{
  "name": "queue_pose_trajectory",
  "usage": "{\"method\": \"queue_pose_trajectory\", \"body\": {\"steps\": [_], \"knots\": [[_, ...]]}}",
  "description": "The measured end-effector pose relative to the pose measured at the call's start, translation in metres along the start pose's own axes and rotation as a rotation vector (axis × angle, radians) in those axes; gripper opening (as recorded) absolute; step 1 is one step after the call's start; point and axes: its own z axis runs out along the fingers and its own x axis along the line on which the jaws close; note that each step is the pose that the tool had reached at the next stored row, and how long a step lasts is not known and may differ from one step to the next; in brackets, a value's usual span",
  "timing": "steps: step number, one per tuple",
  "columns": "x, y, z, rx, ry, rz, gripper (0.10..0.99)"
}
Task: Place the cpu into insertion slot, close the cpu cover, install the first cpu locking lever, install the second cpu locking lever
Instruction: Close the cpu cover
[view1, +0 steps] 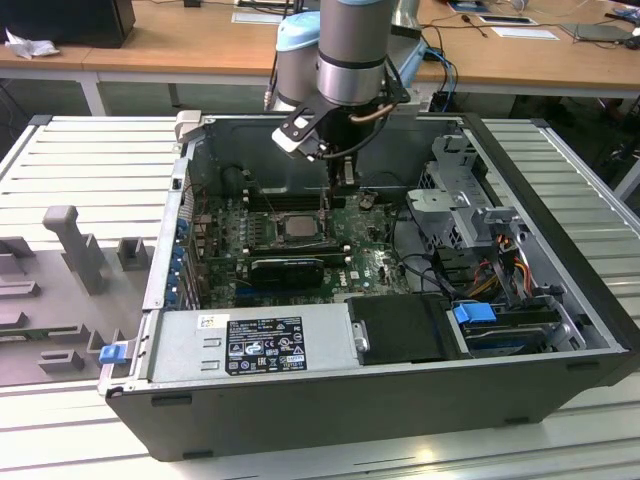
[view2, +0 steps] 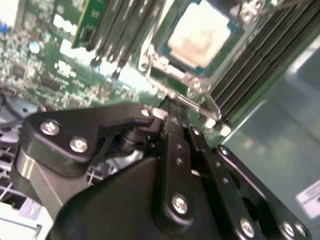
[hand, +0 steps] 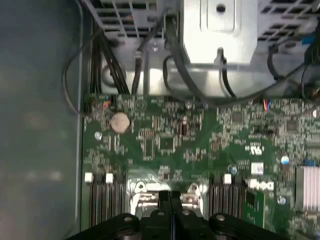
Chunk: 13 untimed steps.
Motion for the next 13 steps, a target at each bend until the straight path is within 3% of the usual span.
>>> {"method": "queue_pose_trajectory", "body": {"steps": [3,4,8,13], "knots": [[0.0001,-0.0077,0.004,0.0,-0.0001,0.0,0.106],[0.0001,-0.0128,0.0086,0.0,0.0,-0.001,0.106],[0.0003,-0.0205,0.0185,0.0,-0.0001,-0.002,0.106],[0.0005,-0.0309,0.0215,0.002,0.0004,-0.012,0.106]]}}
